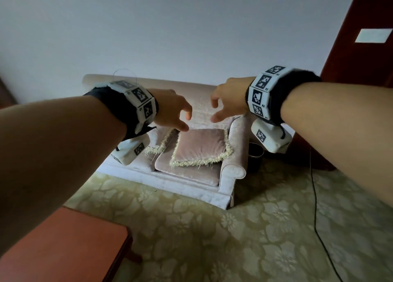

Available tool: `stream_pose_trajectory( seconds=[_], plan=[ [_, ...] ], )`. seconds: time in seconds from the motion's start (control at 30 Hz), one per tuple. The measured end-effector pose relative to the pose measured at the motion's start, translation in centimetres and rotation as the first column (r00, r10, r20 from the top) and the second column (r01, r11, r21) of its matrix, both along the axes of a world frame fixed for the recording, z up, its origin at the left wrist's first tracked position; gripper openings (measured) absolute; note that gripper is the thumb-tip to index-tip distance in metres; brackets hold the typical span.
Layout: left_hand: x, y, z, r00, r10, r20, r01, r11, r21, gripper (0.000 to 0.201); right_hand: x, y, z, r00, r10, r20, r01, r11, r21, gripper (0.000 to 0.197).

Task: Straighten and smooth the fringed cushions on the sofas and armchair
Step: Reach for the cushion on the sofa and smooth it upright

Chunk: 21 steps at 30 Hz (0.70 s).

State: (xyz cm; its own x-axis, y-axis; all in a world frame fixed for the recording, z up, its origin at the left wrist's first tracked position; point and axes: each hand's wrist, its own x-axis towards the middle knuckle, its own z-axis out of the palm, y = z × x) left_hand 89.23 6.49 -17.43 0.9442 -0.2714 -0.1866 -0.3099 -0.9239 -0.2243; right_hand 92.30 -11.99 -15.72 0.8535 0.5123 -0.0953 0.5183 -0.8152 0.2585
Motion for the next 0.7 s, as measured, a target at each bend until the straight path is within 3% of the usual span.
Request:
stream_pose_trajectory(
  seconds=[0.37,0.57,0.7],
  plan=[
    [25.7,4.7,-4.0,0.995,-0.028,-0.097,0.024,0.999,-0.046,0.046,25.6,4.8,-2.7,0.997,-0.02,-0.081,0.02,1.0,-0.008,0.058],
    [41.4,8.7,-8.2,0.994,-0.061,-0.093,0.047,0.989,-0.139,0.047,41.0,8.3,-7.3,0.992,-0.058,-0.11,0.052,0.997,-0.052,0.057],
    [52.3,12.0,-11.8,0.986,-0.04,-0.161,0.007,0.98,-0.199,0.051,51.2,11.0,-10.3,0.982,-0.065,-0.18,0.066,0.998,0.0,0.06]
  ],
)
